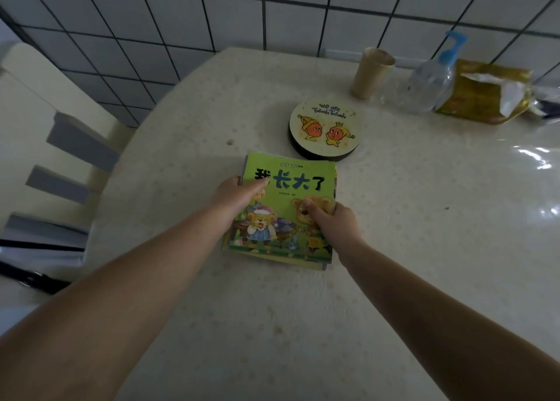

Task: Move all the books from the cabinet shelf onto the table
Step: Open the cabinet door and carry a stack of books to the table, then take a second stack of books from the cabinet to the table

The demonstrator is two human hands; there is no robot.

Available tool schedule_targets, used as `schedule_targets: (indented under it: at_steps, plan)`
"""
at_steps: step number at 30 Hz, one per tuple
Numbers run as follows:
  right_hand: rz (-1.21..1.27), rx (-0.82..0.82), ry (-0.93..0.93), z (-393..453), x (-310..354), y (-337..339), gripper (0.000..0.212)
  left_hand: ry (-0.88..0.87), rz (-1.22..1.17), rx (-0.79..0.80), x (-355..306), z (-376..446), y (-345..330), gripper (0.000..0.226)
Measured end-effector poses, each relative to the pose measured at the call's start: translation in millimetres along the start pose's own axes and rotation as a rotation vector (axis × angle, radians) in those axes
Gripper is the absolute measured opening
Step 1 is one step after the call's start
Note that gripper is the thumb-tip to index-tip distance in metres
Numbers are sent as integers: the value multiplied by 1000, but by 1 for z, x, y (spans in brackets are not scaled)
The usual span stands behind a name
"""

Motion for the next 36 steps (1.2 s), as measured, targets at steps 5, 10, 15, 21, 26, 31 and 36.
schedule_targets:
  at_steps: [5,10,15,21,26,31,36]
  plan:
    - [-103,-63,55,-4,10,10,70,-37,31,-41,-1,1,2,36]
    - [-110,-43,75,-5,9,11,100,-86,10,-62,-6,-5,0,38]
    - [-39,-12,74,-17,10,15,79,-77,23,-56,3,-12,7,48]
    - [-8,-30,121,-38,3,24,64,-81,-28,-220,23,-48,30,61]
    - [57,-66,242,-67,-3,34,50,-263,9,-401,26,-96,45,45]
    - [33,5,349,-102,-23,35,33,-349,-65,-478,42,-171,23,34]
    - [-16,183,480,-149,-49,33,32,-260,-148,-452,88,-241,-22,35]
Point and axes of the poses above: each hand's wrist, its own z-axis towards the middle knuckle, its own y-axis out of the back of the hand, x = y × z, the point moved 9 cm from there along z, towards the middle knuckle, and after that the axes turned 5 degrees about -z, right-handed, at the moved point
